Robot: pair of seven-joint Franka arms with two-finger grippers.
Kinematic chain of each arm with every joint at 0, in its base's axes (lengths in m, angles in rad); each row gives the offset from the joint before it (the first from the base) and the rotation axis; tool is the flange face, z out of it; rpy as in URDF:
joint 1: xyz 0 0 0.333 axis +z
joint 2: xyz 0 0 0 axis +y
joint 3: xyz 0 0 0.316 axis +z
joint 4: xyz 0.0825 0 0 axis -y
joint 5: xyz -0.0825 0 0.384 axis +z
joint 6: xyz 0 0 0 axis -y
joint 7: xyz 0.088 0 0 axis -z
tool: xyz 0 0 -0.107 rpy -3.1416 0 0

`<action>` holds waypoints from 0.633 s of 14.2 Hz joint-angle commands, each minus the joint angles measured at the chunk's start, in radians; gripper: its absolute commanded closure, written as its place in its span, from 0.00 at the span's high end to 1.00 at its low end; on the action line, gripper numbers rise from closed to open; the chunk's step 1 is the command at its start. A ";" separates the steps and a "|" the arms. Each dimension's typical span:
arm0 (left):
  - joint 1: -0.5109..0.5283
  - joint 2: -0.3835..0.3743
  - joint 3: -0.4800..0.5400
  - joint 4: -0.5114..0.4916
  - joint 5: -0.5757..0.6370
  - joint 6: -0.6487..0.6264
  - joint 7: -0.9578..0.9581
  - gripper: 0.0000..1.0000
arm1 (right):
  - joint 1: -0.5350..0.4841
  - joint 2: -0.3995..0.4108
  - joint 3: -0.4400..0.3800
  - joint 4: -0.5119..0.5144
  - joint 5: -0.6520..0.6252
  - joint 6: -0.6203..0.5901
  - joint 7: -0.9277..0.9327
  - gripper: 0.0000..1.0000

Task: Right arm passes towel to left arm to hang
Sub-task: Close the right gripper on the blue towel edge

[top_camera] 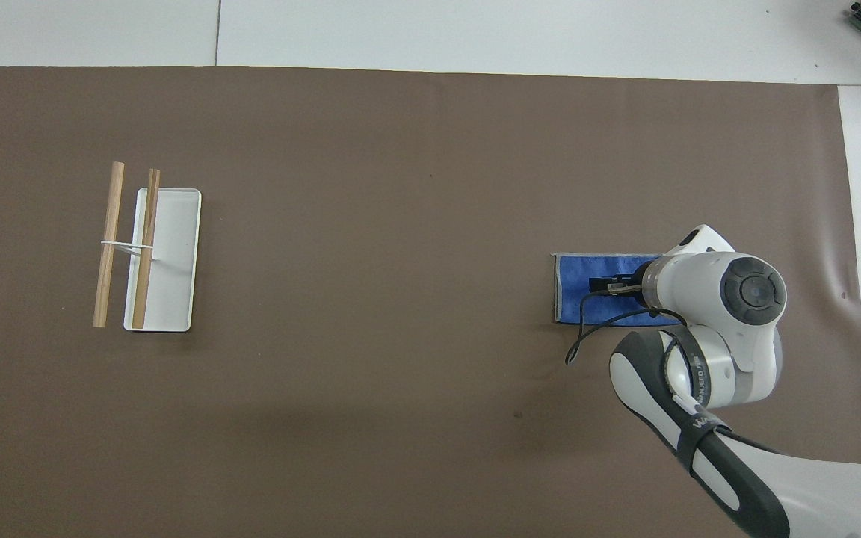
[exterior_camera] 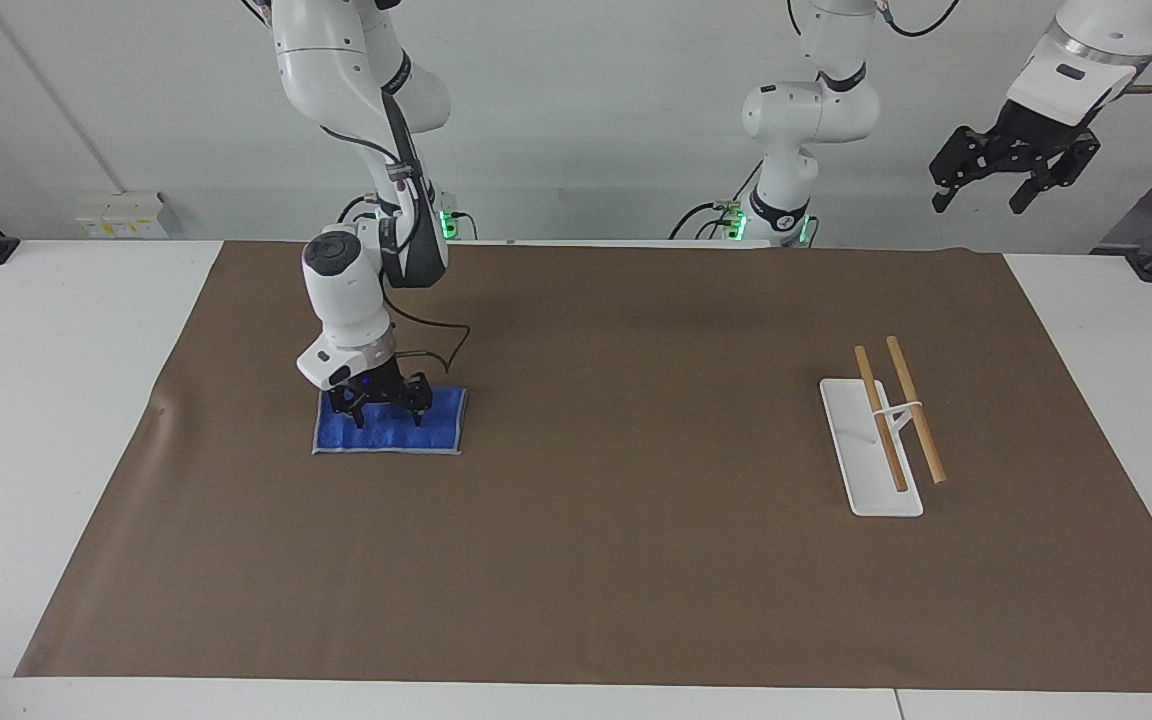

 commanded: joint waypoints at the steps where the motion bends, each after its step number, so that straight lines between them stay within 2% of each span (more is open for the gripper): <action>1: -0.003 -0.031 0.002 -0.038 0.018 0.022 -0.006 1.00 | -0.008 -0.011 0.004 -0.022 0.012 0.026 -0.021 1.00; 9: -0.003 -0.031 0.002 -0.038 0.018 0.022 -0.006 1.00 | -0.008 -0.010 0.004 -0.030 0.012 0.044 -0.018 0.97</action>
